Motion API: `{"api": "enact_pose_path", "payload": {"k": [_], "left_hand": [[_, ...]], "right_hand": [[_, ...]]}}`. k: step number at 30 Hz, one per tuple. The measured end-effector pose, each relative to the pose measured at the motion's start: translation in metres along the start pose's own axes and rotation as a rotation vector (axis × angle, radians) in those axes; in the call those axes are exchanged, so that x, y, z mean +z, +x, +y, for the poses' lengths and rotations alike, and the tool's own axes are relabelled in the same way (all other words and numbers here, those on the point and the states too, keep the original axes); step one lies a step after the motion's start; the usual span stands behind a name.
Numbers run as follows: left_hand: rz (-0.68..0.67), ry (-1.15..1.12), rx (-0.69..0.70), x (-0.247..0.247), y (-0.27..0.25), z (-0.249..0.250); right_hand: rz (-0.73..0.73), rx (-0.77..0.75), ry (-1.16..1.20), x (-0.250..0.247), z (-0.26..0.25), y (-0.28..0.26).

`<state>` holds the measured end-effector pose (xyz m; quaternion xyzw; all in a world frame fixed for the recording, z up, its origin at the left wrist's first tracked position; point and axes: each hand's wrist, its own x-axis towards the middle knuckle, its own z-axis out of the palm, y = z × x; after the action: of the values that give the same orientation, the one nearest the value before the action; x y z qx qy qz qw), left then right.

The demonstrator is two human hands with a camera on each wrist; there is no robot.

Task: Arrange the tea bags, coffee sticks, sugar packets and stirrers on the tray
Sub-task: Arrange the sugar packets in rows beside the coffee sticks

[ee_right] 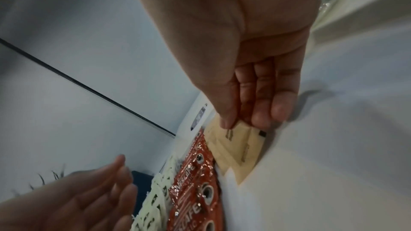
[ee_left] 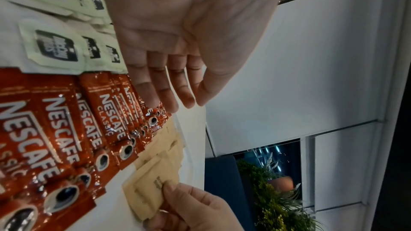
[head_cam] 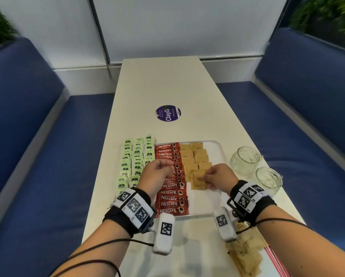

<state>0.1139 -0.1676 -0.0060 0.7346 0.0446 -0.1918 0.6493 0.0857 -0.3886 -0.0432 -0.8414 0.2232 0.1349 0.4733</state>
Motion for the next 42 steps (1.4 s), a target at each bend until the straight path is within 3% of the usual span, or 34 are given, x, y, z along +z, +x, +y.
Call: {"api": "enact_pose_path", "payload": {"k": [13,18,21,25,34,42], "left_hand": [[-0.019,0.018,-0.026,-0.005,0.002,-0.007],[-0.034,0.175,0.068,-0.004,-0.011,-0.002],[-0.065,0.305,0.126,0.003,-0.024,-0.006],[-0.105,0.404,0.169,0.023,-0.046,-0.019],[-0.246,0.455,0.107,0.052,-0.081,-0.055],[-0.322,0.396,-0.029,0.068,-0.094,-0.068]], "right_hand": [[-0.001,0.013,-0.057,0.015,-0.007,0.006],[0.070,-0.044,-0.019,-0.003,-0.013,-0.014],[0.037,-0.090,0.060,-0.023,-0.013,-0.038],[0.060,-0.080,0.022,-0.040,0.011,-0.071],[0.085,0.089,-0.486,-0.037,0.072,-0.113],[0.044,0.027,-0.425,-0.034,0.063,-0.120]]}}
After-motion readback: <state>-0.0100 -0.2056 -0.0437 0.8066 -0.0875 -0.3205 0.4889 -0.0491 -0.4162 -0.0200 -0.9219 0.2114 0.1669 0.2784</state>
